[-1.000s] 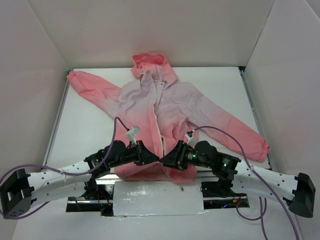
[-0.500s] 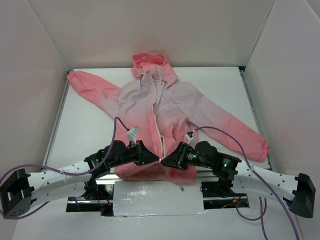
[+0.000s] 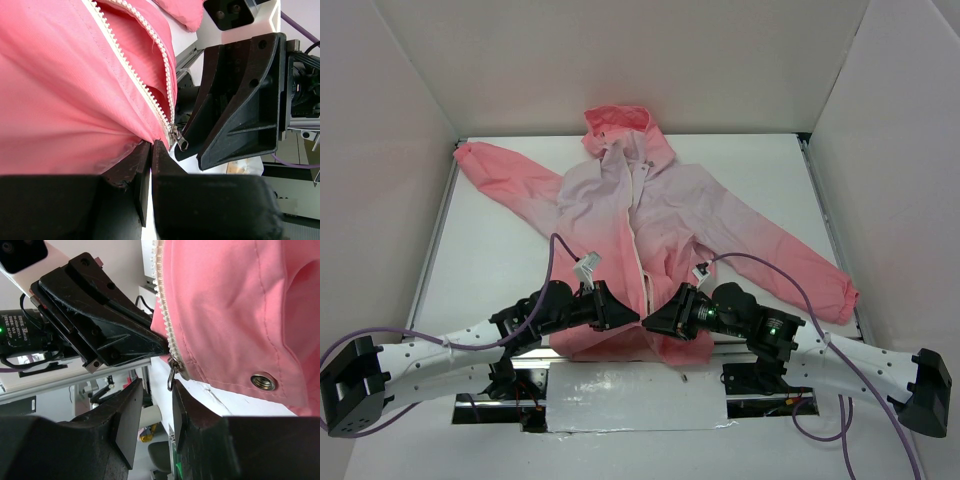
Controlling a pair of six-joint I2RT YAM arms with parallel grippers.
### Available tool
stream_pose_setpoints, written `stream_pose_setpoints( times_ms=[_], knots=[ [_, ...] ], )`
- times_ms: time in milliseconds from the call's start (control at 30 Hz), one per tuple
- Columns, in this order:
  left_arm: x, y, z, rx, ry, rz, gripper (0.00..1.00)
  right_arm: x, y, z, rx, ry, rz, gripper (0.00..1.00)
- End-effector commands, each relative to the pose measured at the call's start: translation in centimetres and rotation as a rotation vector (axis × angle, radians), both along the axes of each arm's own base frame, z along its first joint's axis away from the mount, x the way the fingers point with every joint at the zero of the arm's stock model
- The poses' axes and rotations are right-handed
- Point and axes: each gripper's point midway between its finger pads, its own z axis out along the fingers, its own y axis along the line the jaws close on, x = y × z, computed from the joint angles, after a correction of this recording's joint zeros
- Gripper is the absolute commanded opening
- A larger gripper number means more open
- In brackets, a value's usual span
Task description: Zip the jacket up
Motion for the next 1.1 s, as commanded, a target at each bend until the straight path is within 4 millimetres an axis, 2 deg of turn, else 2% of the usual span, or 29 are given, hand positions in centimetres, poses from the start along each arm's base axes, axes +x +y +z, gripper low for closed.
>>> stream_pose_setpoints(
  times_ms=[0, 167, 500, 567, 600, 900, 1067],
  knots=[
    [-0.1, -0.9, 2.8, -0.093, -0.035, -0.023, 0.0, 0.2, -0.2, -0.2, -0.004, -0.005, -0.02, 0.38],
    [-0.1, -0.9, 2.9, -0.095, -0.034, -0.023, 0.0, 0.3, -0.2, -0.9, -0.014, -0.001, -0.022, 0.35],
    [-0.2, -1.1, 2.8, -0.093, -0.031, -0.032, 0.0, 0.6, 0.1, -0.6, 0.0, -0.025, -0.027, 0.28],
    [-0.2, -1.0, 2.9, -0.095, -0.032, -0.032, 0.0, 0.7, 0.0, -0.4, 0.004, -0.027, -0.032, 0.2],
    [-0.2, -1.0, 2.9, -0.093, -0.032, -0.031, 0.0, 0.7, 0.0, -0.3, 0.006, -0.026, -0.033, 0.2],
    [-0.2, -0.9, 2.7, -0.092, -0.031, -0.027, 0.0, 0.6, -0.4, 0.1, 0.011, -0.022, -0.043, 0.26],
    [-0.3, -0.9, 2.6, -0.094, -0.029, -0.032, 0.0, 0.7, -0.5, -0.5, 0.003, -0.017, -0.053, 0.19]
  ],
)
